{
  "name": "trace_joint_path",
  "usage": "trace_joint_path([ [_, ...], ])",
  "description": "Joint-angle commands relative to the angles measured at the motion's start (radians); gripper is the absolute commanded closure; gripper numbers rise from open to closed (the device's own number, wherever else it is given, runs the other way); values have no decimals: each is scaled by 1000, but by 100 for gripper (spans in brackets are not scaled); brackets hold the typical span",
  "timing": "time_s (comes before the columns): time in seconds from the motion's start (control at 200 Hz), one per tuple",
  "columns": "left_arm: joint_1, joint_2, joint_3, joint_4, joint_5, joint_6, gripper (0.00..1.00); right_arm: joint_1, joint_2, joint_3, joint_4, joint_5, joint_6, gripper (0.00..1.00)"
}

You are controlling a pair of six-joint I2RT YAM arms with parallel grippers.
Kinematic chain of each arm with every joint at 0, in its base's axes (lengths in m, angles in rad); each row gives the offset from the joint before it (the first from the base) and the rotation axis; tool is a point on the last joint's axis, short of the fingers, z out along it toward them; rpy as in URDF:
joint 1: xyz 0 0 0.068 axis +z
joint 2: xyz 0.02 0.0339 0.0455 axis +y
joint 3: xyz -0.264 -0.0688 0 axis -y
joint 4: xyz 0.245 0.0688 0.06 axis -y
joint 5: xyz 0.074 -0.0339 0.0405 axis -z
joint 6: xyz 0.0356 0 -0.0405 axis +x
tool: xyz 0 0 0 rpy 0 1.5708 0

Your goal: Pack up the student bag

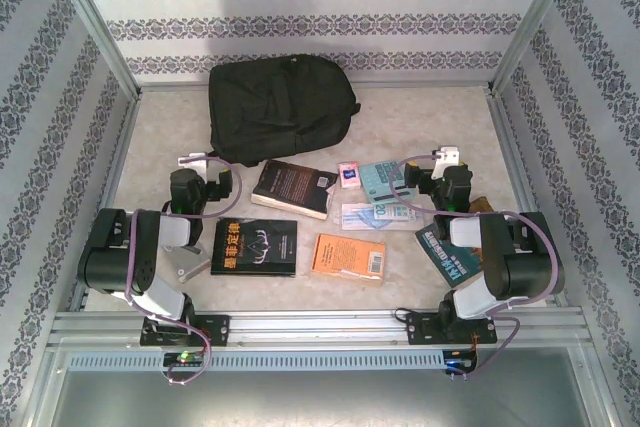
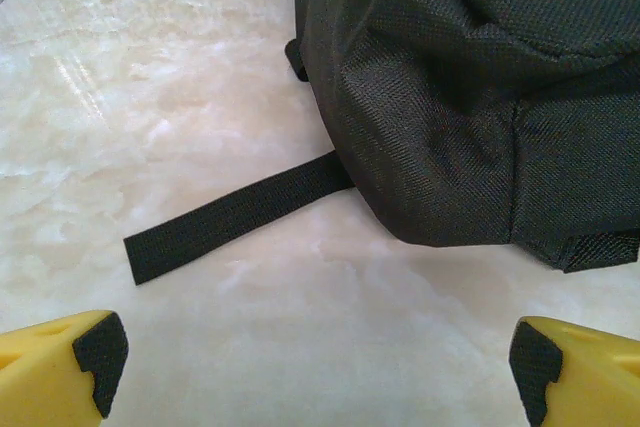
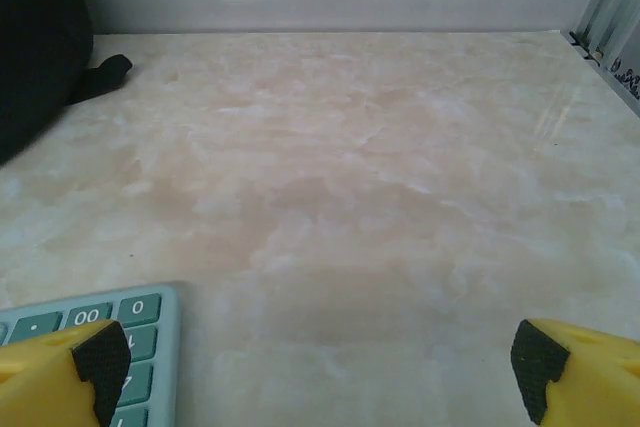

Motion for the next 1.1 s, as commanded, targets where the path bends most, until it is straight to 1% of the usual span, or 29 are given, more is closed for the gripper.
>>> trace_joint_path([
  [0.0, -6, -10, -3, 25, -13, 14, 1, -2, -11, 5, 2, -18, -6, 2],
  [0.974, -16, -9, -6, 29, -30, 17, 1, 5, -13, 3, 2, -8, -10, 2],
  [1.029, -20, -10, -11, 38, -42, 18, 1, 4, -13, 2, 6, -10, -9, 2],
  [1.094, -36, -32, -31, 66, -94, 22, 1, 1, -19, -4, 13, -20, -7, 2],
])
